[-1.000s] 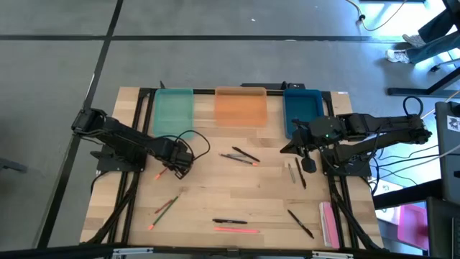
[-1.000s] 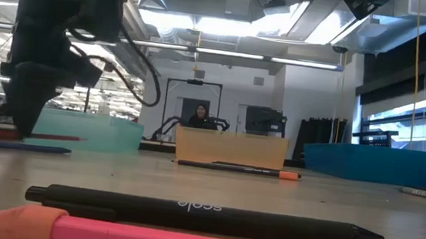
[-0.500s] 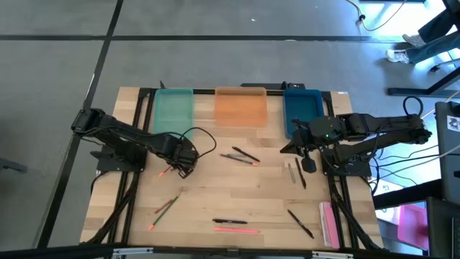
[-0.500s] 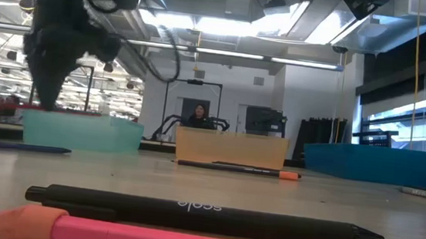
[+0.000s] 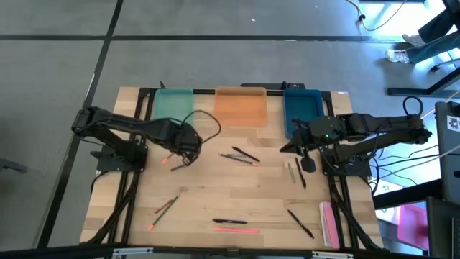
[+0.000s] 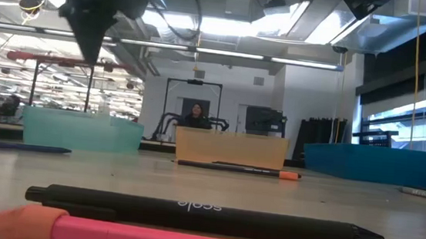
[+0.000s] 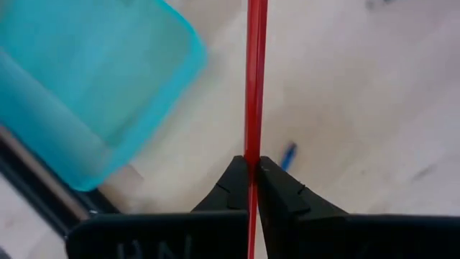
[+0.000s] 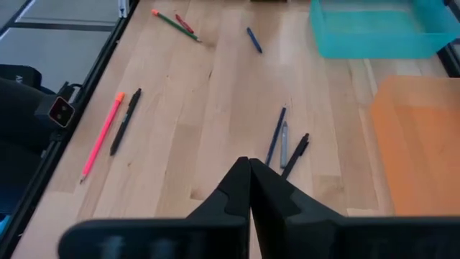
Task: Sort crayons/erasers/pens/pencils in bins
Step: Put the red pencil into the light blue bin
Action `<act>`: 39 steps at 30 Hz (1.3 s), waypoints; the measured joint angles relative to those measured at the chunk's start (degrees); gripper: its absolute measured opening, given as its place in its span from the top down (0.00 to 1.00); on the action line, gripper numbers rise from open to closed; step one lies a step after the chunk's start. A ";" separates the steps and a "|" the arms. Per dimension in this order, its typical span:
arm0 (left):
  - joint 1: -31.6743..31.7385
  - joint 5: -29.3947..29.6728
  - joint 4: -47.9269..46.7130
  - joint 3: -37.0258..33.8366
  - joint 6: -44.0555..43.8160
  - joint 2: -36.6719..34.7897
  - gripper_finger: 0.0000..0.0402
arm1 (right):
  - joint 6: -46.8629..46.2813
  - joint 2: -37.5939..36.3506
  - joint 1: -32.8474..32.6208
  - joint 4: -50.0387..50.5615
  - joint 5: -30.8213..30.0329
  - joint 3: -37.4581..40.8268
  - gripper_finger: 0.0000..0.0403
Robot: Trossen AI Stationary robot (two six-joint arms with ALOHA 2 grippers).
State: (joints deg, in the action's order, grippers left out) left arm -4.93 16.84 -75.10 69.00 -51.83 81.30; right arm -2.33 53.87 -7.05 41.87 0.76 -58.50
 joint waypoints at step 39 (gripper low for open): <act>40.24 8.70 21.69 -6.62 25.41 -0.02 0.99 | 1.06 -0.01 0.00 -0.02 -20.14 0.00 0.98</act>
State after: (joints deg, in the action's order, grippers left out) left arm 35.31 25.54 -53.41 62.38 -26.42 81.28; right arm -1.27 53.86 -7.05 41.85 -19.38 -58.50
